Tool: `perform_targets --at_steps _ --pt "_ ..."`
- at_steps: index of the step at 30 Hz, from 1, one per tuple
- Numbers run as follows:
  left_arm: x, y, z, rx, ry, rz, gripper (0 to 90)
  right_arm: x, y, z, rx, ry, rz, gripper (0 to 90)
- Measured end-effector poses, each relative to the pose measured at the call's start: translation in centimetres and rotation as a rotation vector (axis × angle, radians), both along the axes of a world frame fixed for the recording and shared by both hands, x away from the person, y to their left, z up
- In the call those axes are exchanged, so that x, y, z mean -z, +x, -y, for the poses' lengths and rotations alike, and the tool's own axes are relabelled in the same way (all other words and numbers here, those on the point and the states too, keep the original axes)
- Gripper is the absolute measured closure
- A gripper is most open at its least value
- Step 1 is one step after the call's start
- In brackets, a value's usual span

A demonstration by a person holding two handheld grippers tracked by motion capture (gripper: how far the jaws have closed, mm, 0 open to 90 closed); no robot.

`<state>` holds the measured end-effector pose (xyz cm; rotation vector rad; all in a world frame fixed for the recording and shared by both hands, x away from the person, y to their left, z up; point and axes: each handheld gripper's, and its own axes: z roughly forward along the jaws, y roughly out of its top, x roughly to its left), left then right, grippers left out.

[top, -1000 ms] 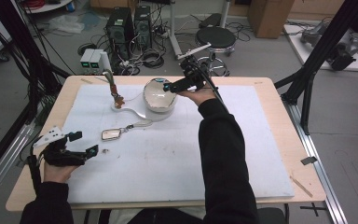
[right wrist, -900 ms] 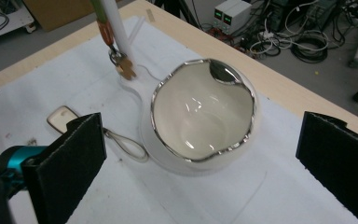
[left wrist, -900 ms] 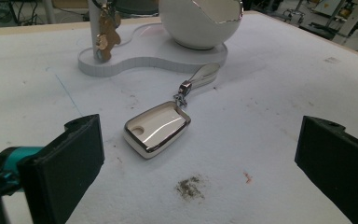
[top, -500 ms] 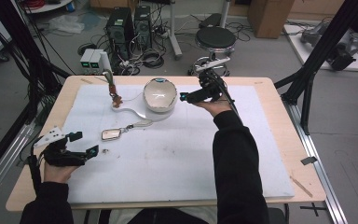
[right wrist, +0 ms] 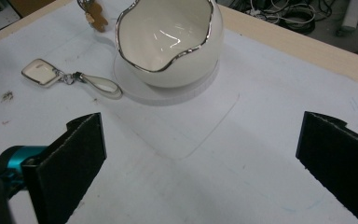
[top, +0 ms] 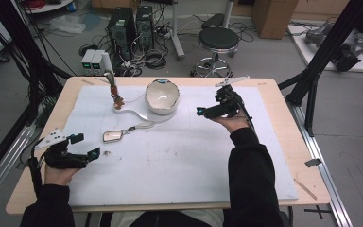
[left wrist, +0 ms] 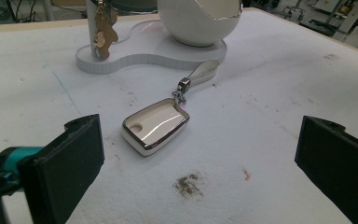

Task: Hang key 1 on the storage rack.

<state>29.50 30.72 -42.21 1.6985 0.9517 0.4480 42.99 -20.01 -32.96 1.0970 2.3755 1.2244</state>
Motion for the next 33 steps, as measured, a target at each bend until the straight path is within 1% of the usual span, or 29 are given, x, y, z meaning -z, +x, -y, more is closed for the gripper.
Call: perform_targets --at_steps 7,9,11,15,18,19,21,26,29,31,33 --pt "0.0 0.0 0.0 0.000 -0.002 -0.002 1.7 1.5 -1.2 2.0 0.009 -0.003 -0.006 0.6" --pt "0.0 0.0 0.0 0.001 -0.001 -0.003 1.7 1.9 -1.6 2.6 0.015 -0.004 -0.004 0.6" --pt "0.0 0.0 0.0 0.006 -0.001 -0.006 1.7 2.2 -2.0 3.2 0.023 0.007 -0.008 0.6" --pt "0.0 0.0 0.0 0.008 0.003 -0.006 1.7 2.9 -2.5 4.1 0.035 -0.002 -0.012 0.6" --pt "0.0 0.0 0.1 0.006 0.001 -0.006 1.7 3.5 -2.9 4.8 0.044 0.003 -0.017 0.6" --pt "0.0 -0.1 0.1 0.006 0.002 -0.007 1.7 3.6 -3.0 5.0 0.046 -0.001 -0.022 0.6" --pt "0.0 -0.1 0.1 0.003 0.002 -0.008 1.7 4.0 -3.3 5.5 0.058 -0.020 -0.014 0.6" --pt "0.0 -0.1 0.1 0.002 0.000 -0.008 1.7 4.9 -4.1 6.5 0.080 -0.026 -0.018 0.6" --pt "0.1 -0.1 0.2 0.002 0.000 -0.010 1.7 5.4 -4.8 7.0 0.085 -0.013 -0.005 0.6" --pt "0.1 -0.1 0.1 0.001 -0.001 -0.009 1.7 5.8 -5.2 7.4 0.093 0.004 -0.005 0.6" --pt "0.1 -0.1 0.1 0.001 -0.001 -0.009 1.7 6.2 -5.7 7.8 0.102 0.009 -0.005 0.6"
